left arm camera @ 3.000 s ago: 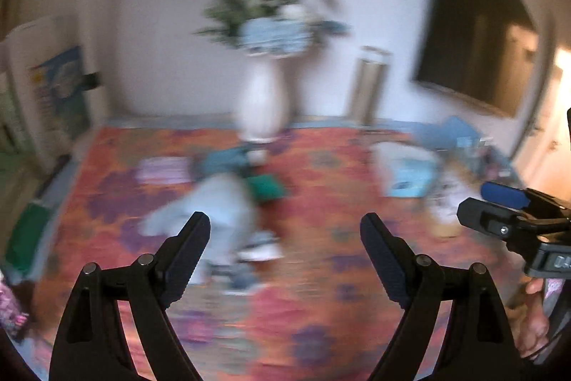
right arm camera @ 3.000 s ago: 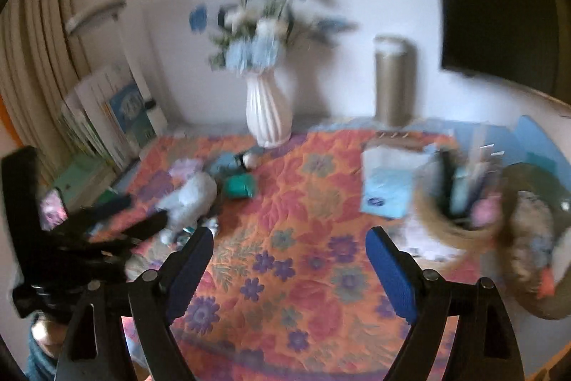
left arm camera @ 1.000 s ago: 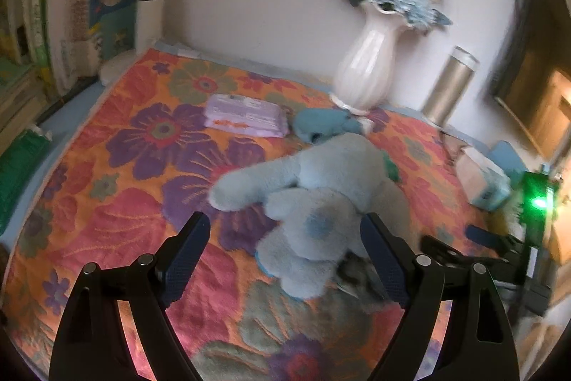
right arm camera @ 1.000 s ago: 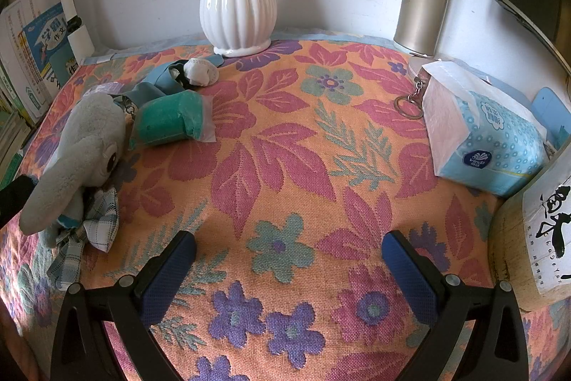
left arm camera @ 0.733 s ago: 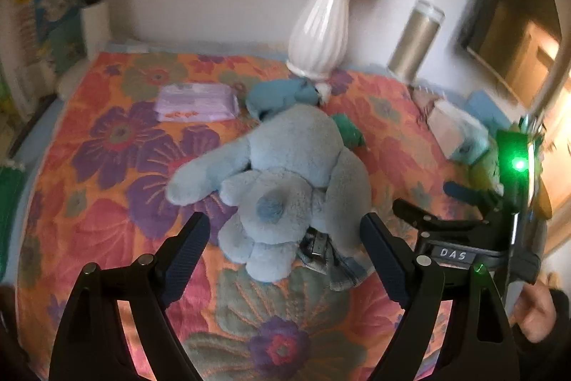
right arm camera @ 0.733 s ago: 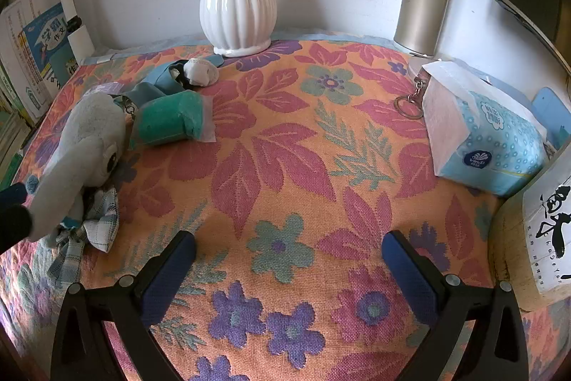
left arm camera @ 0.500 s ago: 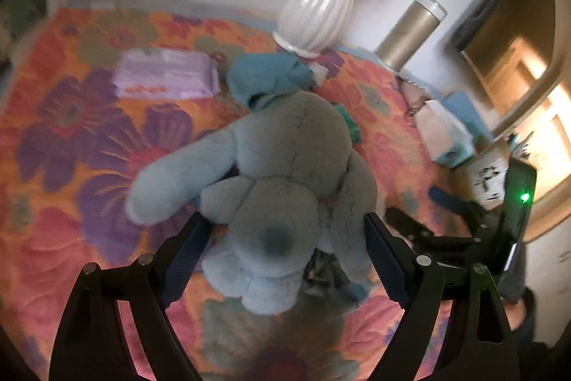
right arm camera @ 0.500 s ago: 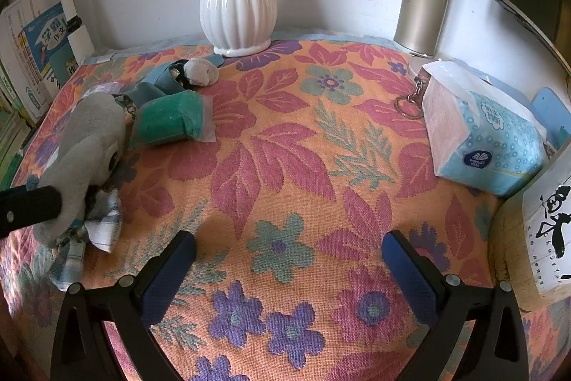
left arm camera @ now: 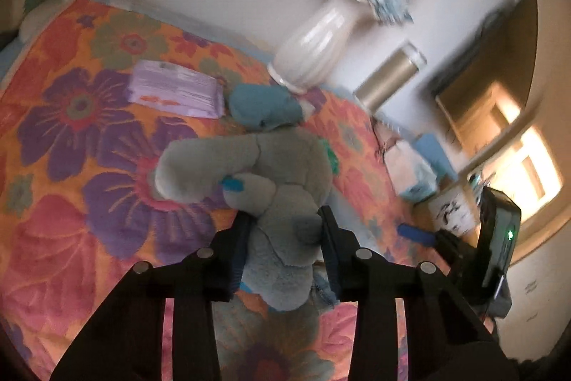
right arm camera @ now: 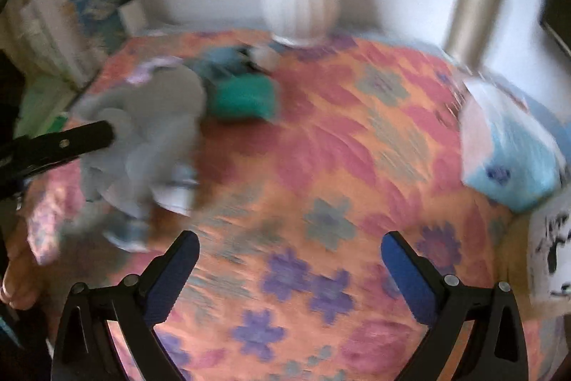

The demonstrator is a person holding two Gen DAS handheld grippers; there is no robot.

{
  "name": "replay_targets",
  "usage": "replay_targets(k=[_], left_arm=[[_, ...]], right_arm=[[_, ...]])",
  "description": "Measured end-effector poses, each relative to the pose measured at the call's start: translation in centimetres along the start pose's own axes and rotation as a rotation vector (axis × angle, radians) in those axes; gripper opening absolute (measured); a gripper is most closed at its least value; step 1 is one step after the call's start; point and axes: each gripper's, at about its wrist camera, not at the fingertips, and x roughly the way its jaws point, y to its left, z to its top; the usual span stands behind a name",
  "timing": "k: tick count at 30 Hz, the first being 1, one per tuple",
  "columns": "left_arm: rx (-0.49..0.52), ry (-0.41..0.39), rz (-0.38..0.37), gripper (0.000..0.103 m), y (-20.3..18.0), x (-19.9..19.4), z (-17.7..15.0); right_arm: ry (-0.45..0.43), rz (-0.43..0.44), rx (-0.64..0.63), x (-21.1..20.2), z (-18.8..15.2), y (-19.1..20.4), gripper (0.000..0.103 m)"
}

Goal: Organize soft objects
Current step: 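Grasp the blue plaid bow clip with the right gripper while the left lifts the plush dog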

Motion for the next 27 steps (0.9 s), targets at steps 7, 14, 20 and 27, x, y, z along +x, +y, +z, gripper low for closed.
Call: replay_targets(k=[7, 14, 20, 27], left_arm=[[-0.011, 0.105, 0.026, 0.088, 0.1, 1.1, -0.9], [0.242, 0.154, 0.258, 0.090, -3.4, 3.9, -1.1], [0.196, 0.078, 0.158, 0.036, -2.8, 2.7, -0.8], [0.052, -0.109, 0.042, 0.033, -0.5, -1.7, -1.0]], right_arm=[[-0.009, 0.073, -0.128, 0.7, 1.0, 4.1, 0.103], [0.004, 0.107, -0.140, 0.5, -0.4, 3.4, 0.103], [-0.016, 0.103, -0.155, 0.7, -0.6, 4.1, 0.103], [-0.054, 0.084, -0.193, 0.4, 0.4, 5.9, 0.103]])
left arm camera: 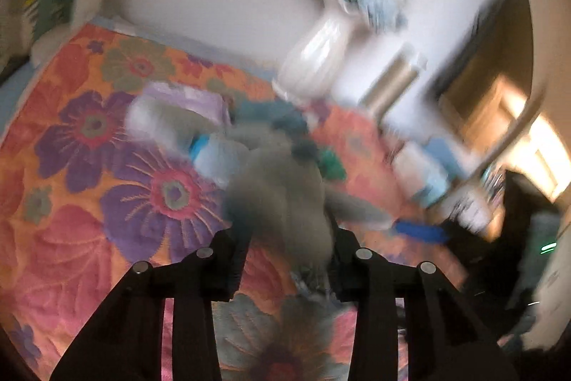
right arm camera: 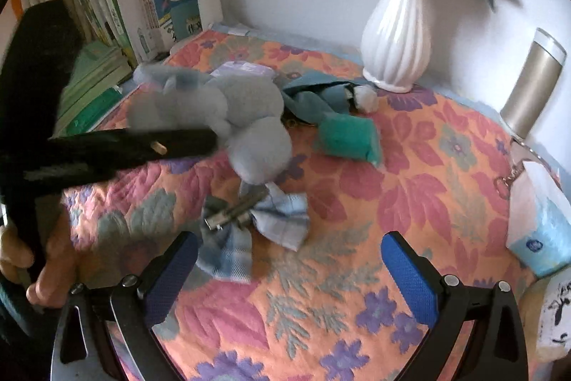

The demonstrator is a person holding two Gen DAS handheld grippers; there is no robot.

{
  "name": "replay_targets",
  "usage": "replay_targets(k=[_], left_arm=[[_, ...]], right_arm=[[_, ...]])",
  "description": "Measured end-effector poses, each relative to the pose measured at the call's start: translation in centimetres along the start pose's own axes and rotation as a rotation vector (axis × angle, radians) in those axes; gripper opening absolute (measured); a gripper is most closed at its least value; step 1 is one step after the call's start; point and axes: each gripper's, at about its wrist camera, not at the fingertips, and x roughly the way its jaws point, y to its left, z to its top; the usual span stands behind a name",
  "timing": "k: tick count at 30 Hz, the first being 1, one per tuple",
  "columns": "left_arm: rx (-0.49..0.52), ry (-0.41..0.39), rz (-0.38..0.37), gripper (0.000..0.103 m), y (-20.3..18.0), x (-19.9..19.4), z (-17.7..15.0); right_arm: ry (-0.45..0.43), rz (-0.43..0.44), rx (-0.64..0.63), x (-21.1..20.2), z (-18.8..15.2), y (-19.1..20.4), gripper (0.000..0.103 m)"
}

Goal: Organize soft objects
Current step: 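Grasp the blue plaid bow clip with the right gripper while the left lifts the plush dog, then carry the plush dog and plaid bow to the glass table and open both grippers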

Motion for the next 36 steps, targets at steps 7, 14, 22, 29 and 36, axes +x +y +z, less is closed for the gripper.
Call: replay_targets(k=[7, 14, 22, 29, 36], left_arm=[[-0.095, 0.041, 0.049, 0.033, 2.1, -0.4, -0.9], [-0.097, 0.065, 0.169, 0.085, 2.2, -0.8, -1.3], [0.157, 0.270, 0.363, 0.085, -0.8, 0.4, -2.3], [0.201, 0.204, 0.357, 0.095, -1.7, -4.2, -1.5], [0.287, 0.204, 0.424, 0.102, -1.4, 1.6, 2.2]], right_arm=[[0.058, 0.089, 0.082, 4.2, 1.6, 1.2, 0.102], [-0.018, 0.020, 0.003, 3.9, 0.7, 3.0, 0.034], [-0.064, -0.020, -0.002, 1.8, -2.6, 1.7, 0.030], [-0.074, -0.012, -0.007, 1.6, -3.0, 1.9, 0.030], [-0.074, 0.002, 0.014, 1.7, -3.1, 1.6, 0.030]])
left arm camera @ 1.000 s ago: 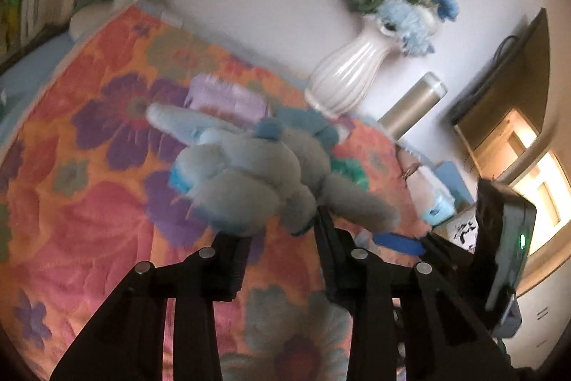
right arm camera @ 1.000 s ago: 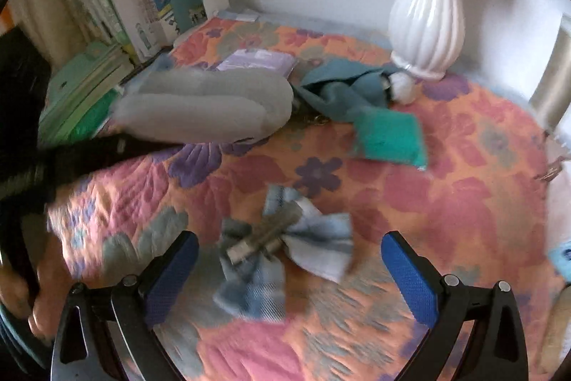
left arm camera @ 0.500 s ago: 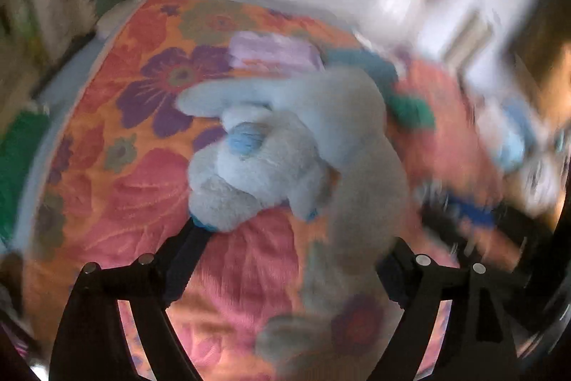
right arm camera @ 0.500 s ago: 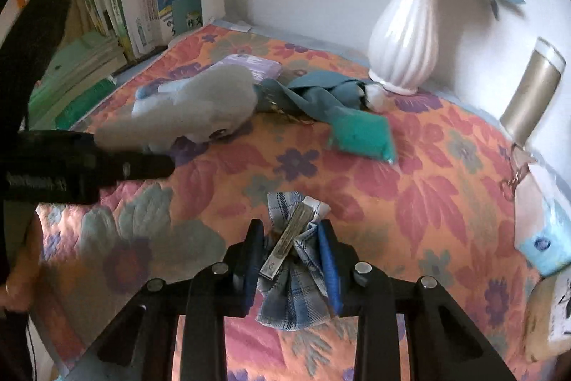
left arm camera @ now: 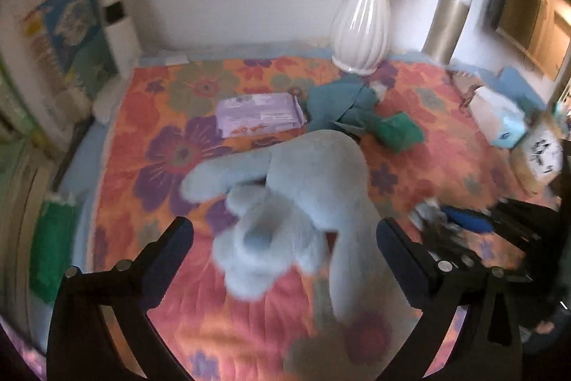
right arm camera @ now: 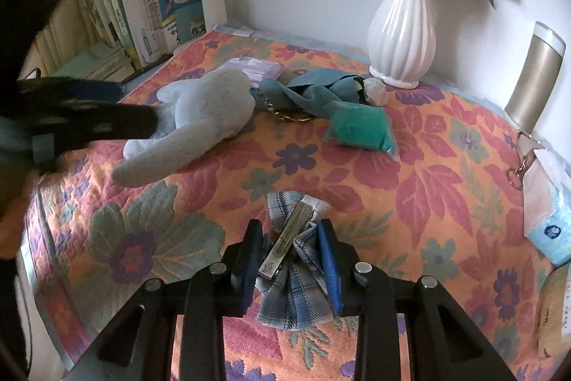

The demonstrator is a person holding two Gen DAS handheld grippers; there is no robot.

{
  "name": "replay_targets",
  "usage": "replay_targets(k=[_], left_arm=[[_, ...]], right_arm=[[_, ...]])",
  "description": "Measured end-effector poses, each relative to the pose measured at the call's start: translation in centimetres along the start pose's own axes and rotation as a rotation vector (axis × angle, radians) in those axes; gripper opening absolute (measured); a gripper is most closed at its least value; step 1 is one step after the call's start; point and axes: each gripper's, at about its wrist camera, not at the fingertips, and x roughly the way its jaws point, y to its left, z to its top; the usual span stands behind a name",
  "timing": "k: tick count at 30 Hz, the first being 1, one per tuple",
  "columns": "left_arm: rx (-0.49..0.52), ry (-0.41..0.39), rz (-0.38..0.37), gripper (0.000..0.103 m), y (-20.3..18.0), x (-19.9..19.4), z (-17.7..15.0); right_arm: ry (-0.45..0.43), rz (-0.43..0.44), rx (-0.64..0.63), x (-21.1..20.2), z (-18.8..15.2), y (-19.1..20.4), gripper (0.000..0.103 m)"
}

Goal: Organize soft objects
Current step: 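Carry the plush dog and plaid bow to the glass table and open both grippers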

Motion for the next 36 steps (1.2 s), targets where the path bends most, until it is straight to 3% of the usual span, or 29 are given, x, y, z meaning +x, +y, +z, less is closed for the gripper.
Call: replay_targets(k=[3, 5, 9, 14, 19, 24, 27, 36], left_arm=[[-0.006, 0.024, -0.050, 0.097, 0.0, 2.4, 0.6], [-0.014, 0.006, -0.096, 0.076, -0.1, 2.7, 0.3], [-0.005, -0.030, -0.082, 0.065, -0.9, 1.6, -0.6], [-0.047, -0.054, -0.151, 0.065, -1.3, -0.6, -1.9], [-0.037, -0.071, -0.288, 0.065, -4.2, -2.9, -3.6], [0.026, -0.066, -0.416, 0.065, -9.4, -3.9, -4.1], [0.077, -0.057, -0.477, 0.065, -13.0, -4.2, -4.3], [0.228, -0.012, -0.615, 0.065, -24.1, -4.7, -4.6]], right_arm=[[0.002, 0.009, 0.012, 0.0, 0.0, -0.2, 0.030], [-0.002, 0.018, 0.019, 0.0, 0.0, -0.4, 0.030], [-0.041, 0.031, 0.051, -0.9, -0.2, -1.2, 0.030], [-0.058, 0.075, 0.124, -2.5, -1.0, -2.5, 0.030], [-0.061, 0.093, 0.238, -5.8, -3.0, -4.2, 0.030], [0.019, 0.006, 0.320, -9.0, -5.8, -5.8, 0.030], [0.038, -0.001, 0.391, -11.1, -7.6, -8.2, 0.030], [-0.062, -0.069, 0.568, -20.9, -13.4, -15.5, 0.030]])
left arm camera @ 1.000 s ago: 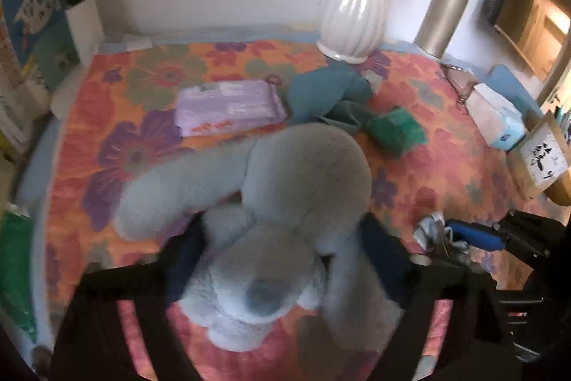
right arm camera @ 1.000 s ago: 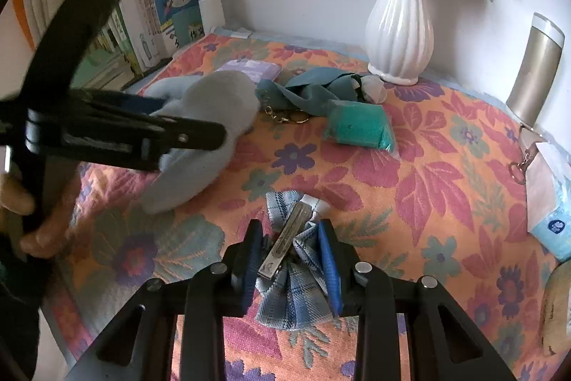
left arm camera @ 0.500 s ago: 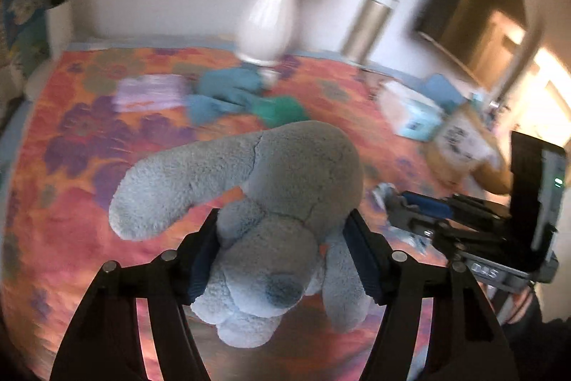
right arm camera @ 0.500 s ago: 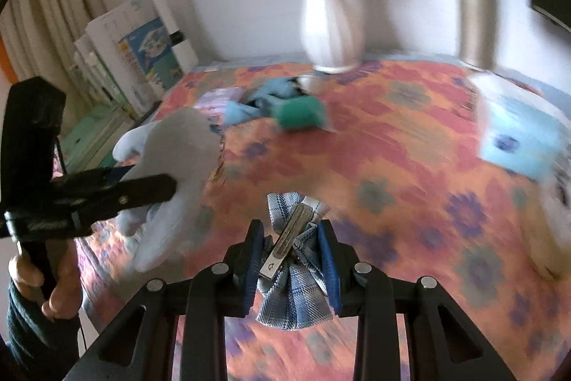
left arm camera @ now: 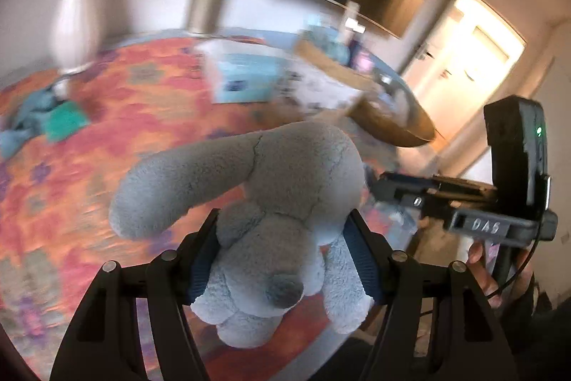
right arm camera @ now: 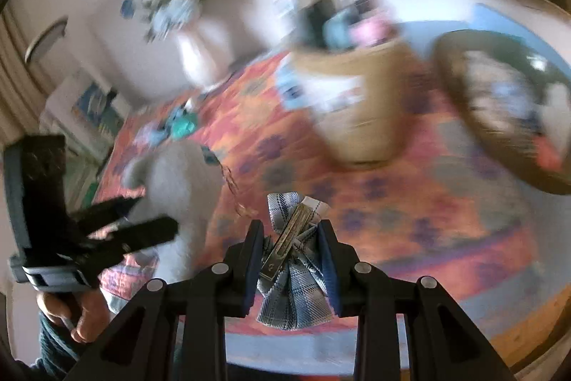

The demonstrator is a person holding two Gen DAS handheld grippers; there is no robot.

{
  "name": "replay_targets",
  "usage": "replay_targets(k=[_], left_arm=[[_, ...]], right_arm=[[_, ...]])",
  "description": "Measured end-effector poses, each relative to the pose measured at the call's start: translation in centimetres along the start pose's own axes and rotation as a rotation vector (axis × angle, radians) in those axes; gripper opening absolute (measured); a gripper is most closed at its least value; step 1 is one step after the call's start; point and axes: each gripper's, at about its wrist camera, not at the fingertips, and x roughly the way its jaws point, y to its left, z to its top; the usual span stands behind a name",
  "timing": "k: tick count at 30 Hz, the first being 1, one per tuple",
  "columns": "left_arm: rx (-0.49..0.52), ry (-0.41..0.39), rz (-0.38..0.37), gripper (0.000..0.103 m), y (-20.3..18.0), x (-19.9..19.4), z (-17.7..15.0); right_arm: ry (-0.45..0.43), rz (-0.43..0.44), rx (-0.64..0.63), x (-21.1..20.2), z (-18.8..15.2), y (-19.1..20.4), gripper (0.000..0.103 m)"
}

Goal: Organize soft objects
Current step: 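Carry the plush dog and plaid bow to the glass table and open both grippers, then move both open grippers back over the bedspread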

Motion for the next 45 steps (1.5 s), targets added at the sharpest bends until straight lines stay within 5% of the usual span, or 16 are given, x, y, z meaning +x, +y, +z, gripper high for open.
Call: replay_targets(k=[10, 17, 19, 22, 25, 28, 38, 45], left_arm=[[0.175, 0.018, -0.095, 0.065, -10.9, 5.1, 5.6], [0.215, -0.040, -0.018, 0.065, -16.7, 9.3, 13.0], [0.189, -0.052, 0.016, 0.065, -17.5, 10.8, 15.2], [0.254, -0.082, 0.162, 0.065, -18.7, 13.3, 17.2], [0.258, -0.073, 0.161, 0.070, -19.0, 15.5, 18.6], [0.271, -0.090, 0.174, 0.076, -19.5, 16.8, 19.6], [0.242, -0.101, 0.018, 0.076, -19.6, 13.6, 18.1], [0.248, -0.128, 0.053, 0.079, -18.1, 7.8, 14.3]], right_arm=[[-0.222, -0.092, 0.144, -9.6, 2.7, -8.9, 0.030], [-0.349, -0.182, 0.299, -12.0, 7.7, -15.9, 0.030], [-0.350, -0.185, 0.354, -11.6, 9.2, -18.0, 0.030], [-0.341, -0.192, 0.441, -10.8, 10.7, -20.8, 0.030], [-0.327, -0.200, 0.507, -9.9, 11.8, -23.0, 0.030], [-0.292, -0.182, 0.542, -9.0, 12.5, -24.3, 0.061], [-0.322, -0.143, 0.534, -10.8, 9.9, -23.7, 0.063], [-0.323, -0.092, 0.424, -11.4, 7.6, -17.7, 0.063]])
